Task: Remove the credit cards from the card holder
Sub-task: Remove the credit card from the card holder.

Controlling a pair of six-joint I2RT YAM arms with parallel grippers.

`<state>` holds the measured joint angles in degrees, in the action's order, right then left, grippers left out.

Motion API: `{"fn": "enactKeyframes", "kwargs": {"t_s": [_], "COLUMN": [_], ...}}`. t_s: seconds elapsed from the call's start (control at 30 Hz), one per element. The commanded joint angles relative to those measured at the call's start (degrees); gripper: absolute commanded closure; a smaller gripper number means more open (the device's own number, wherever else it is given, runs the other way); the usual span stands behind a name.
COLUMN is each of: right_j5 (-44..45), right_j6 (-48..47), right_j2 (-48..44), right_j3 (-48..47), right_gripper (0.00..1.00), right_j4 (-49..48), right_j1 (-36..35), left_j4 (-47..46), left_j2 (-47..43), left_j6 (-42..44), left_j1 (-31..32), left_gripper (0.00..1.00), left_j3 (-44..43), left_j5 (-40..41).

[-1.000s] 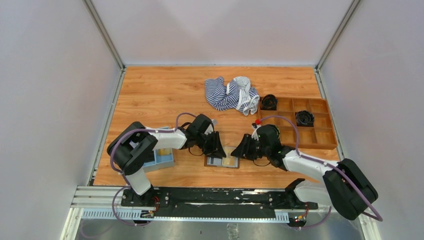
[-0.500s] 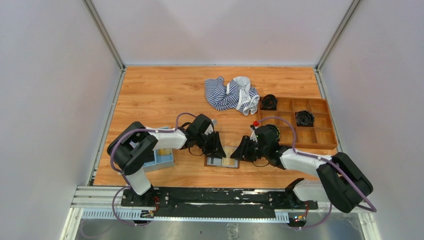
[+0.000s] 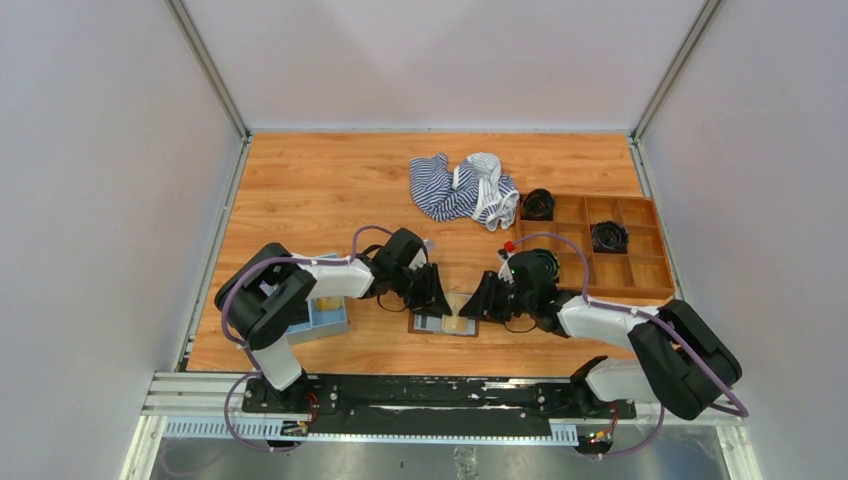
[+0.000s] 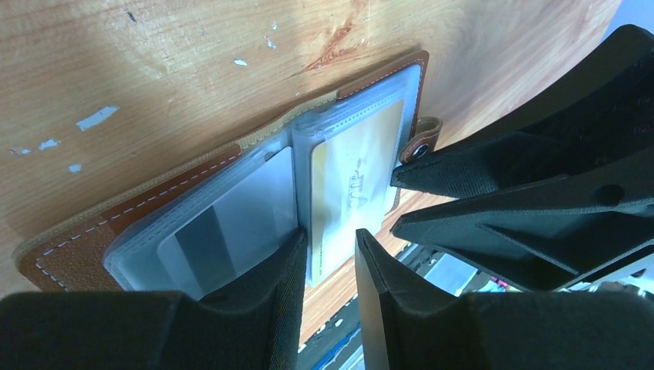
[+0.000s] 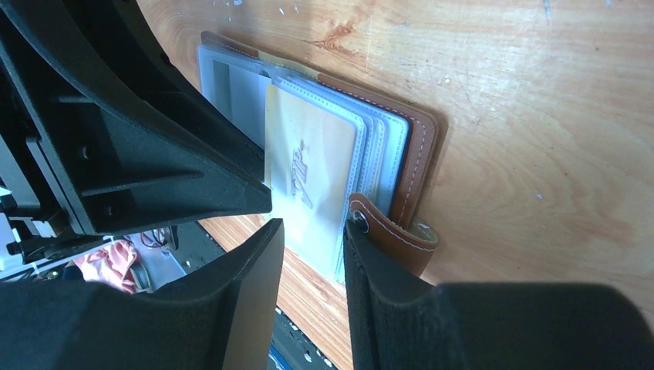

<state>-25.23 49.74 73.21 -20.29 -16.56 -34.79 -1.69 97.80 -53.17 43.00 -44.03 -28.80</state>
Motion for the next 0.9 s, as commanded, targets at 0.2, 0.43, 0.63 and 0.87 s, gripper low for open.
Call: {"fn": "enactKeyframes", "kwargs": {"t_s": [0.2, 0.43, 0.63, 0.87], "right_j5": [2.88, 5.33, 3.48, 6.14], "right_j6": [-1.82, -2.54, -2.31, -2.13], "right_j2": [-0.61, -5.21, -2.67, -3.05], "right_j3": [-2.18, -2.31, -2.31, -2.40], "right_gripper": [0.63, 0.62, 0.62, 0.63], "right_j4": [4.40, 6.87, 5.05, 7.19], "right_j1": [-2.00, -2.05, -2.06, -2.20], "left_j4": [-0.42, -0.42, -0.42, -0.42], "left_j2": [1.07, 1.06, 1.07, 1.13], "left_j6": [0.72, 0.78, 0.78, 0.74], "left_j1": [0.59, 0.59, 0.59, 0.59], "left_gripper": [0.68, 0.68, 0.69, 0.69], "left_j3": [-0.71, -0.87, -1.11, -1.06], "left_j5": [-1.35, -1.53, -1.61, -1.75]}}
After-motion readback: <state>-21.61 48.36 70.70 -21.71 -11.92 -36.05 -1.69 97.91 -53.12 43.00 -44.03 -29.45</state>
